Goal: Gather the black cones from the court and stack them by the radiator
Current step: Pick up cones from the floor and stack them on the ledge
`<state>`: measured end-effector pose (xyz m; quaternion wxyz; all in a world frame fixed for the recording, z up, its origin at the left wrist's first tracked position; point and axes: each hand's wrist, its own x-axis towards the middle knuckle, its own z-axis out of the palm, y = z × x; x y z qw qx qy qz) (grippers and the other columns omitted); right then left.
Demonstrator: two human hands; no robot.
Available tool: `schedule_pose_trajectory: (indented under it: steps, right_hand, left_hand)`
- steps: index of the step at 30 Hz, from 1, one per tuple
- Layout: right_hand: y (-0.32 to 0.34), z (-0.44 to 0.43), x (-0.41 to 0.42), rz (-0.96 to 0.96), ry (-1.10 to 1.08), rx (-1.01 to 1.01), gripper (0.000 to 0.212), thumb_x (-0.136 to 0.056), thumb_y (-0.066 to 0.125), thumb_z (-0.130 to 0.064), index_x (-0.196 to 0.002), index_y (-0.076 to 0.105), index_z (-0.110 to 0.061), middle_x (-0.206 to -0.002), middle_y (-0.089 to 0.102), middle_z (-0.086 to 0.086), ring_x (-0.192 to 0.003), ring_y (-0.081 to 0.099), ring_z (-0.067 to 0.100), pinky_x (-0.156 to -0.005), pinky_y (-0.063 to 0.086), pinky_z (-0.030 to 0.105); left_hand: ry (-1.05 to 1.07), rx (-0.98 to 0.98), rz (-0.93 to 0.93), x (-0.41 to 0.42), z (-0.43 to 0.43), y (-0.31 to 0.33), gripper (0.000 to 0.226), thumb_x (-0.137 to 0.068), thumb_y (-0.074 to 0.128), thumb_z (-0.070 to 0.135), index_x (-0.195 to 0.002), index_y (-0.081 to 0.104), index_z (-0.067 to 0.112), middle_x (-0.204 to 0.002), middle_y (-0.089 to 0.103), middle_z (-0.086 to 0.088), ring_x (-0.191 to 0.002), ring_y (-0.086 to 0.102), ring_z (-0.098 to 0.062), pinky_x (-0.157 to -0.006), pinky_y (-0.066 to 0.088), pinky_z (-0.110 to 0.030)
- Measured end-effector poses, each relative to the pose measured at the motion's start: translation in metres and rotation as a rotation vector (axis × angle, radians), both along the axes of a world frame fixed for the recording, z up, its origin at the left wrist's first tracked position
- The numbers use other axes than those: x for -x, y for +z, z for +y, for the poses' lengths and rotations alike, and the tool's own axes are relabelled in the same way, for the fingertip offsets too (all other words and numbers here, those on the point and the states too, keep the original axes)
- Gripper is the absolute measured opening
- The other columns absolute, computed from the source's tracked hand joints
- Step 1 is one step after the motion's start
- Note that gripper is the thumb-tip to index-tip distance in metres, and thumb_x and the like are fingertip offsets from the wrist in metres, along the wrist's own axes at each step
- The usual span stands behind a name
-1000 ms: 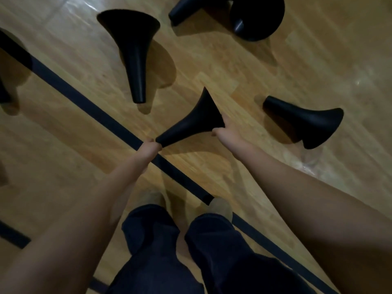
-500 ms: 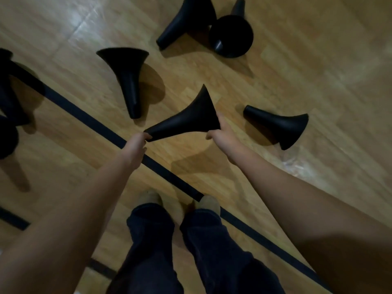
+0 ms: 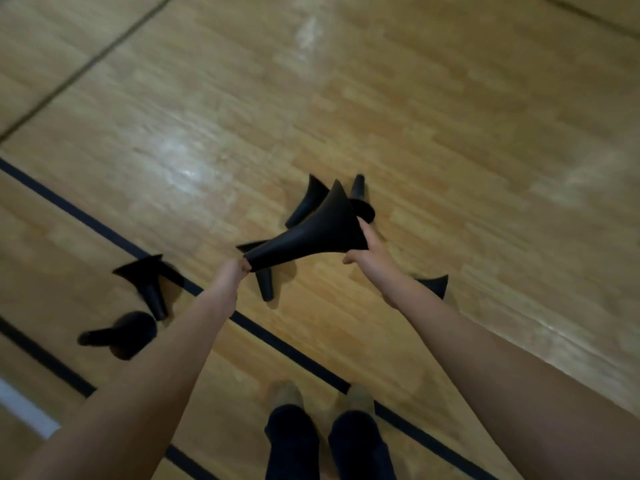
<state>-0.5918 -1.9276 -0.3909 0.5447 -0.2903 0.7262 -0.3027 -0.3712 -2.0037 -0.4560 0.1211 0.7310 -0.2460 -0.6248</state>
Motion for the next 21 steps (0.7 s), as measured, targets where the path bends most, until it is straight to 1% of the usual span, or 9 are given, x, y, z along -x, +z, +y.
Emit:
schedule_pose_trajectory:
  steps: [2,4,7,10,12,14,17,19,21]
  right_hand:
    - [0.034,-0.007,-0.001,0.008,0.011,0.031,0.077,-0.09,0.049,0.001,-0.151,0.018,-0.032,-0.157,0.02,-0.002,-0.143,0.022,0.021,-0.096,0.029,0.027]
    - [0.074,-0.016,-0.005,0.0,0.016,0.072,0.076,-0.09,0.05,0.0,-0.151,0.019,-0.032,-0.156,0.023,-0.003,-0.142,0.024,0.022,-0.098,0.031,0.028]
    - [0.124,-0.026,-0.012,-0.025,0.001,0.11,0.07,-0.091,0.05,-0.005,-0.15,0.024,-0.032,-0.148,0.034,0.0,-0.133,0.037,0.022,-0.097,0.041,0.032]
    - [0.17,-0.037,-0.025,-0.056,0.021,0.133,0.07,-0.091,0.05,-0.009,-0.15,0.023,-0.033,-0.149,0.035,0.002,-0.126,0.04,0.022,-0.084,0.04,0.032]
    - [0.194,-0.044,-0.033,-0.06,0.053,0.156,0.071,-0.089,0.051,-0.008,-0.15,0.024,-0.033,-0.152,0.033,0.001,-0.134,0.035,0.025,-0.09,0.036,0.033]
    - [0.215,-0.047,-0.041,-0.054,0.073,0.168,0.072,-0.088,0.052,-0.006,-0.149,0.026,-0.032,-0.152,0.032,0.0,-0.137,0.031,0.026,-0.095,0.033,0.034]
    - [0.239,-0.05,-0.05,-0.071,0.131,0.22,0.071,-0.087,0.052,-0.006,-0.149,0.027,-0.032,-0.15,0.033,-0.001,-0.137,0.031,0.024,-0.097,0.032,0.034]
    - [0.26,-0.049,-0.06,-0.076,0.181,0.249,0.069,-0.089,0.052,-0.006,-0.148,0.028,-0.032,-0.144,0.035,-0.003,-0.135,0.032,0.023,-0.097,0.031,0.033]
    - [0.272,-0.05,-0.066,-0.102,0.246,0.268,0.069,-0.087,0.053,-0.003,-0.146,0.03,-0.032,-0.14,0.04,-0.002,-0.134,0.033,0.023,-0.102,0.03,0.035]
  left_hand:
    - [0.038,0.044,0.019,-0.006,-0.008,0.036,0.045,-0.091,0.05,0.013,-0.135,0.044,0.006,-0.13,0.049,-0.008,-0.124,0.044,-0.025,-0.103,0.026,-0.034]
    - [0.082,0.113,0.025,-0.016,-0.018,0.081,0.04,-0.091,0.05,0.012,-0.13,0.049,0.004,-0.112,0.056,-0.003,-0.116,0.05,-0.022,-0.102,0.031,-0.032]
    - [0.099,0.186,0.038,-0.028,-0.027,0.138,0.035,-0.091,0.049,0.011,-0.124,0.055,0.003,-0.108,0.06,-0.005,-0.115,0.054,-0.024,-0.099,0.035,-0.031]
    - [0.143,0.266,0.032,-0.044,-0.032,0.188,0.029,-0.092,0.047,0.009,-0.119,0.056,0.004,-0.093,0.059,0.001,-0.115,0.055,-0.024,-0.11,0.031,-0.036]
    - [0.137,0.311,0.034,-0.055,-0.032,0.213,0.031,-0.092,0.045,0.008,-0.121,0.055,0.004,-0.096,0.059,0.002,-0.116,0.055,-0.023,-0.114,0.026,-0.042]
    - [0.128,0.344,0.025,-0.064,-0.036,0.233,0.034,-0.093,0.043,0.006,-0.124,0.055,0.001,-0.113,0.061,-0.005,-0.118,0.053,-0.024,-0.114,0.024,-0.043]
    - [0.142,0.375,-0.058,-0.077,-0.04,0.263,0.034,-0.092,0.048,0.004,-0.124,0.055,-0.006,-0.124,0.057,-0.02,-0.123,0.048,-0.034,-0.101,0.033,-0.037]
    - [0.123,0.448,-0.08,-0.09,-0.033,0.285,0.028,-0.089,0.048,-0.002,-0.114,0.059,-0.003,-0.115,0.058,-0.021,-0.114,0.05,-0.034,-0.089,0.034,-0.034]
    - [0.1,0.527,-0.123,-0.101,-0.025,0.301,0.023,-0.087,0.049,-0.005,-0.107,0.055,0.005,-0.101,0.056,-0.012,-0.098,0.048,-0.026,-0.085,0.033,-0.034]
